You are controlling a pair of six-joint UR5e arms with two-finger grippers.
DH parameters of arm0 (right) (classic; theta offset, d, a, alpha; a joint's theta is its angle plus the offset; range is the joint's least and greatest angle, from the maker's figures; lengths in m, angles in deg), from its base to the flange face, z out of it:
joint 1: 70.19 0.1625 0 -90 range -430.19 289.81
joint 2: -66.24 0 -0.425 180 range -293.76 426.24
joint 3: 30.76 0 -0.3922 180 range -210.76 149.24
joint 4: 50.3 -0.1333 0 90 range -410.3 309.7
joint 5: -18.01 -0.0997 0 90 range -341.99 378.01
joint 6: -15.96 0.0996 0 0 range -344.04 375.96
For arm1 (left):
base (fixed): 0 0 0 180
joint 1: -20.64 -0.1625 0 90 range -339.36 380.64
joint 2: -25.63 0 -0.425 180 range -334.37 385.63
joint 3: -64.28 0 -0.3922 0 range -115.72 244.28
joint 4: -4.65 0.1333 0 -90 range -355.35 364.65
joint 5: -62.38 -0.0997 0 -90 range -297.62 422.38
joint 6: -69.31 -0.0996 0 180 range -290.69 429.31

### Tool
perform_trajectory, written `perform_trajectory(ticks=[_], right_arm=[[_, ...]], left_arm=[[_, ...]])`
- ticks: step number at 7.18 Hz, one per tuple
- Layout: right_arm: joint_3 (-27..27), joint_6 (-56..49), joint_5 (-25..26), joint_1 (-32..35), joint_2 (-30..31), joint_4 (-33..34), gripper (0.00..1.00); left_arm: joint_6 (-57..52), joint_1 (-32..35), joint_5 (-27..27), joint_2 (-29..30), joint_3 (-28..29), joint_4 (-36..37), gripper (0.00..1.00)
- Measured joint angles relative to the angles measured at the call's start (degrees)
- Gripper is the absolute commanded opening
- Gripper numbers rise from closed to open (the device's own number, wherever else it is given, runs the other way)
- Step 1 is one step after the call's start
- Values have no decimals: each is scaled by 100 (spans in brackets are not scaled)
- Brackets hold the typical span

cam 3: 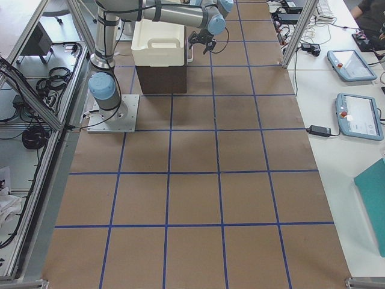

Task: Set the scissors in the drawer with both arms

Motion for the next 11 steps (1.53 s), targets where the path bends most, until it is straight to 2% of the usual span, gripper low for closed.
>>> perform_trajectory(ticks=[1,3,4,5,7,8,9,11], right_arm=[[35,60,11,0,5,-4,100],[191,158,132,-1,19,7,100],[231,168,181,-1,19,15,100],[250,172,196,-1,14,28,100],[273,179,196,-1,-11,80,100],[280,180,192,-1,-29,129,100],[285,180,190,-1,-45,181,100],[264,166,194,-1,-121,381,100]], left_arm=[[-9,0,3,20,-4,20,99],[-37,-9,-11,60,-5,53,89],[-61,-19,-9,71,-2,74,79],[-110,-29,-4,74,-2,90,59],[-194,-38,0,78,-1,139,38],[-229,-38,7,78,6,149,18],[-277,-37,13,78,19,152,12],[-309,-36,17,68,65,166,12]])
